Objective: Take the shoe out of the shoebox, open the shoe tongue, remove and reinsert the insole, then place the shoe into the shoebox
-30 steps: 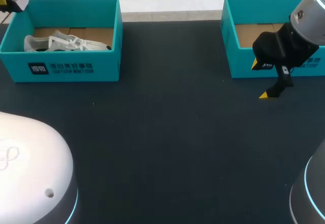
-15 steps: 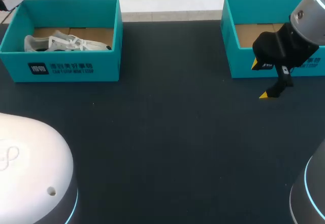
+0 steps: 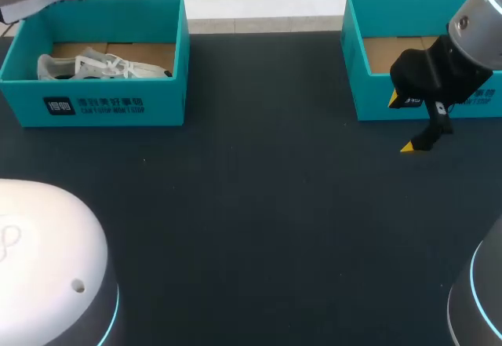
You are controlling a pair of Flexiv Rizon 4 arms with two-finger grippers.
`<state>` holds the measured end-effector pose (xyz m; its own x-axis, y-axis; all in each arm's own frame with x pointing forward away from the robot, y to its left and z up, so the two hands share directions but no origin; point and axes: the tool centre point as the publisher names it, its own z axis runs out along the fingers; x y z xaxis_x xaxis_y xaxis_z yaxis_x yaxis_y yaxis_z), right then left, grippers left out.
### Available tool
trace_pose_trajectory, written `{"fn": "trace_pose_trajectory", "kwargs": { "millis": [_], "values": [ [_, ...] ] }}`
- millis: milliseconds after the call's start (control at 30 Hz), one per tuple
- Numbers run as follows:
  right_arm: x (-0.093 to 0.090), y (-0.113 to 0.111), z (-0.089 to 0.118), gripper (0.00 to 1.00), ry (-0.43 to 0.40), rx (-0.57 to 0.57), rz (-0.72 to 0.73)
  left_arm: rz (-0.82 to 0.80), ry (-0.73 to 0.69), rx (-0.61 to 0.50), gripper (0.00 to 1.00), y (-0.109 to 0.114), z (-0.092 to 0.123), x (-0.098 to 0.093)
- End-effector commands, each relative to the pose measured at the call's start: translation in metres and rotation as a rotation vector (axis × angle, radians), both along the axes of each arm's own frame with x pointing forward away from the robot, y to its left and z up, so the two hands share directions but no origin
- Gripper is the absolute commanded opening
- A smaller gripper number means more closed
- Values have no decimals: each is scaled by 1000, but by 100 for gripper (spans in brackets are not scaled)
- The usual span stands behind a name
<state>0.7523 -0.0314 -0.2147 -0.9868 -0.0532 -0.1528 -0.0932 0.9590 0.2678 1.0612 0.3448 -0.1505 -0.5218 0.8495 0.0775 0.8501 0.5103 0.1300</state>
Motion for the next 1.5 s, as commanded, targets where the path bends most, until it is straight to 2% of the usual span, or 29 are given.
{"fn": "trace_pose_trajectory", "kwargs": {
  "millis": [33,300,533,733,867,1033,1267,1500],
  "values": [
    [0,0,-1,100,-1,-2,0,-275,-95,-11,0,2,-1,-11],
    [0,0,-1,100,-1,-2,0,-275,-93,-8,0,3,-1,-8],
    [0,0,-1,100,-1,-2,0,-238,-85,45,0,9,-14,17],
    [0,0,-1,100,-1,-2,0,-352,-43,67,0,9,-29,42],
    [0,0,-1,100,-1,-2,0,-464,-31,86,0,7,-33,50],
    [0,0,-1,100,-1,-2,0,-499,-27,126,0,1,-43,60],
    [0,0,-1,100,-1,-2,0,-530,-45,92,0,-7,-58,80],
    [0,0,-1,100,-1,-2,0,-572,-5,66,0,-15,-75,105]
  ]
}}
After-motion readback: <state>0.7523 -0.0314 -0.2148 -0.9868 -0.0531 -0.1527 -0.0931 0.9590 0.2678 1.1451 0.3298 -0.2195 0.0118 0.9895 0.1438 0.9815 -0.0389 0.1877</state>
